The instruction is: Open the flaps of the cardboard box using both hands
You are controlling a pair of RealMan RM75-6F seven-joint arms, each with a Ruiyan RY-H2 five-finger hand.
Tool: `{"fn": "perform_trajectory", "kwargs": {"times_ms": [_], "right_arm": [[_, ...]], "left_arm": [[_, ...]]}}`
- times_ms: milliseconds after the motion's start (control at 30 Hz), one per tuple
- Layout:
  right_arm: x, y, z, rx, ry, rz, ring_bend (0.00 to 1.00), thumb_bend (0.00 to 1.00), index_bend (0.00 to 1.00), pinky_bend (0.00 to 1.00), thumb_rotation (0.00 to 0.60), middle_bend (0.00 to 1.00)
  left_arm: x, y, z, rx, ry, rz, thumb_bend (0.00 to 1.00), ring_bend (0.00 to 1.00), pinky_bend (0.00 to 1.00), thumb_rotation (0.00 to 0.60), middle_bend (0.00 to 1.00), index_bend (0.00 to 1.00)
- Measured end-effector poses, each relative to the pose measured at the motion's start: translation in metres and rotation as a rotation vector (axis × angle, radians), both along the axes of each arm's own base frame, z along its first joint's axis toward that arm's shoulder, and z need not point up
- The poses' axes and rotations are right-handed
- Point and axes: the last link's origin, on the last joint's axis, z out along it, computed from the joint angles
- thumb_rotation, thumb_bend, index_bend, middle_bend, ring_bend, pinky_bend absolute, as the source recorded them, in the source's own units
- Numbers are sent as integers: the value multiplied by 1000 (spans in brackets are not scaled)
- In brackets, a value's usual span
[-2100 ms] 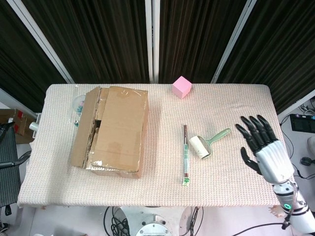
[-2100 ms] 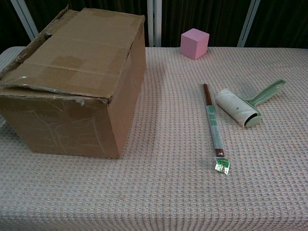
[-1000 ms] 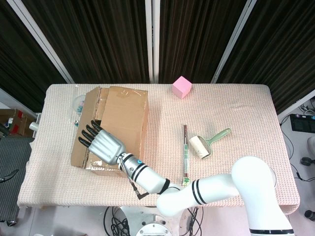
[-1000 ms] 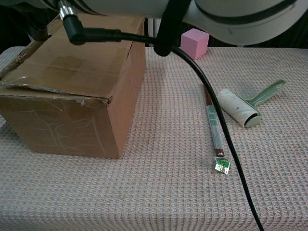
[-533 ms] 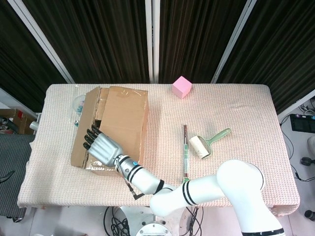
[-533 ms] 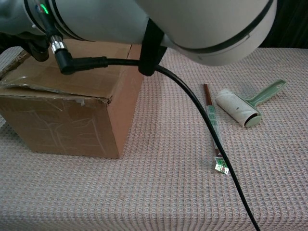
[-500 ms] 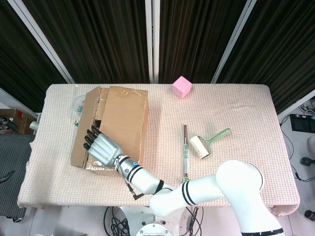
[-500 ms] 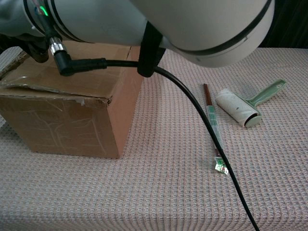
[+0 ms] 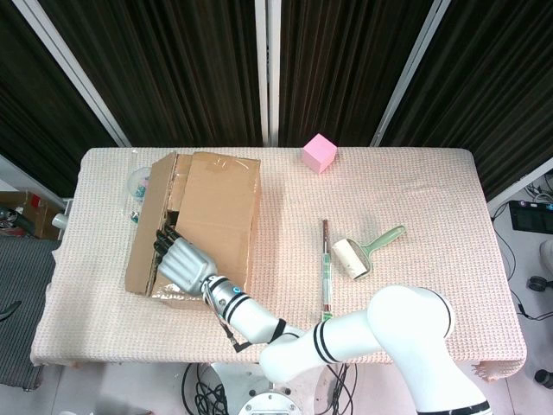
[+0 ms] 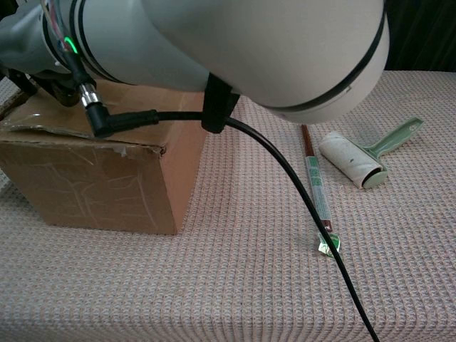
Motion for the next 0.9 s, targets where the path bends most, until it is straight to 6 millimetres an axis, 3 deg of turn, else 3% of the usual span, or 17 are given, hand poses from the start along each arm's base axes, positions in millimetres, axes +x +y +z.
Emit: {"fn": "perform_trajectory", "kwargs": {"times_ms": [267, 467, 900], "right_arm": [[0, 0, 8, -22, -11, 8, 0, 990, 504, 0, 600, 137], [3, 0, 24, -40, -41, 15, 0, 990, 539, 0, 600, 136], [-5, -3, 92, -131, -86, 12, 0, 990, 570, 0, 600, 126]], "left_arm": [[1, 0, -1, -3, 0, -1, 103, 129, 211, 309, 155, 100], [3, 1, -1, -7, 0, -5, 103, 129, 211, 308, 155, 100], [18, 10, -4, -24, 1, -37, 103, 129, 211, 311, 155, 100]]}}
